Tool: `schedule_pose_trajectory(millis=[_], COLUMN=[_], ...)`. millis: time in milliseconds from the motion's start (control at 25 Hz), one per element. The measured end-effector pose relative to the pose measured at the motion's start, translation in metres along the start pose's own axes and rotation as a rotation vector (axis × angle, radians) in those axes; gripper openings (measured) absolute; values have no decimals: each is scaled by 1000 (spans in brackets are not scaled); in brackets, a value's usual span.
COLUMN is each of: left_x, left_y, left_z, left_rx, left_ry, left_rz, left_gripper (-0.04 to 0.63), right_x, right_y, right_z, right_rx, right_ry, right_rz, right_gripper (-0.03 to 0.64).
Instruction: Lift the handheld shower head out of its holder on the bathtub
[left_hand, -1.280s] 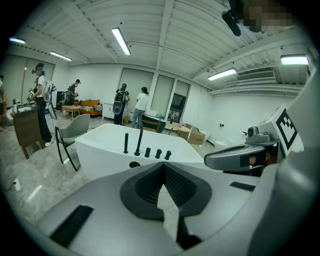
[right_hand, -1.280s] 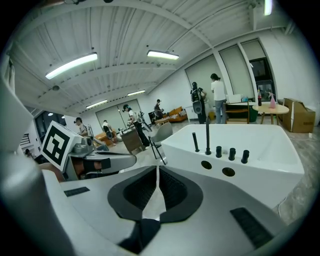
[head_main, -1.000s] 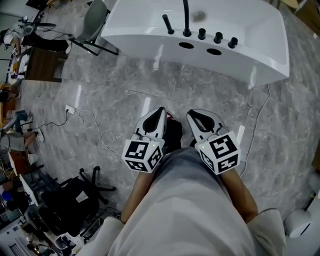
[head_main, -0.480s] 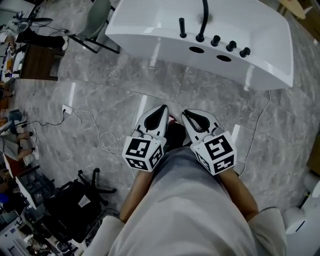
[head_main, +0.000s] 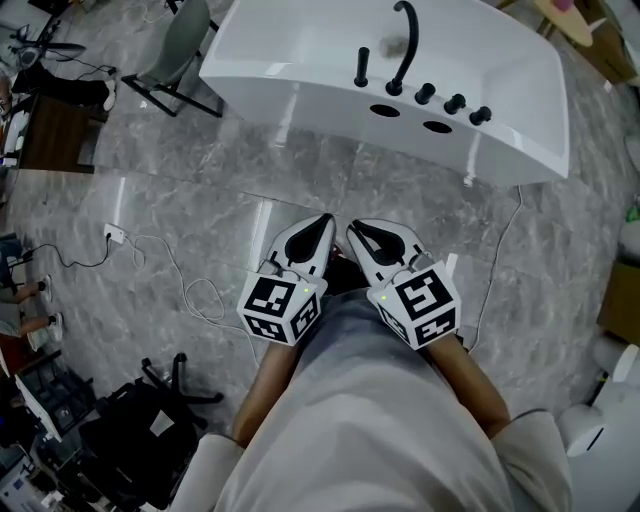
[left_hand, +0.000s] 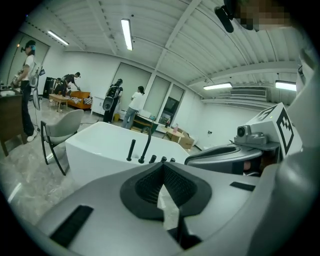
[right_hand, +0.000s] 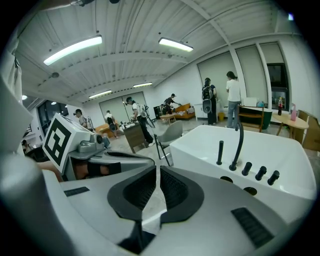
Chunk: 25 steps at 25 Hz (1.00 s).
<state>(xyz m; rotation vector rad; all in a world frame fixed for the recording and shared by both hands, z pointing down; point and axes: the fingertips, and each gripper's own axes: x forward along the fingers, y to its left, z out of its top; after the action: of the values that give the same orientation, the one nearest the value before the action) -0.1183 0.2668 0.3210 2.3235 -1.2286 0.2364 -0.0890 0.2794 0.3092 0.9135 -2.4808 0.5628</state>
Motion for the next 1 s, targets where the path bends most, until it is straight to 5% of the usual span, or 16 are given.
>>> schedule_pose_trajectory(millis=[480,1000], left_x=[15,86], left_y=[16,49], left_z=[0,43], left_rx=[-33,6], left_ry=[14,54], left_rz=[-64,-98], left_gripper=[6,6], right_x=[21,56], right_y=[-15,-101], right_z=[11,63], right_rx=[44,97], right_ry=[4,-58], right_rz=[-47,-123], right_gripper=[23,21])
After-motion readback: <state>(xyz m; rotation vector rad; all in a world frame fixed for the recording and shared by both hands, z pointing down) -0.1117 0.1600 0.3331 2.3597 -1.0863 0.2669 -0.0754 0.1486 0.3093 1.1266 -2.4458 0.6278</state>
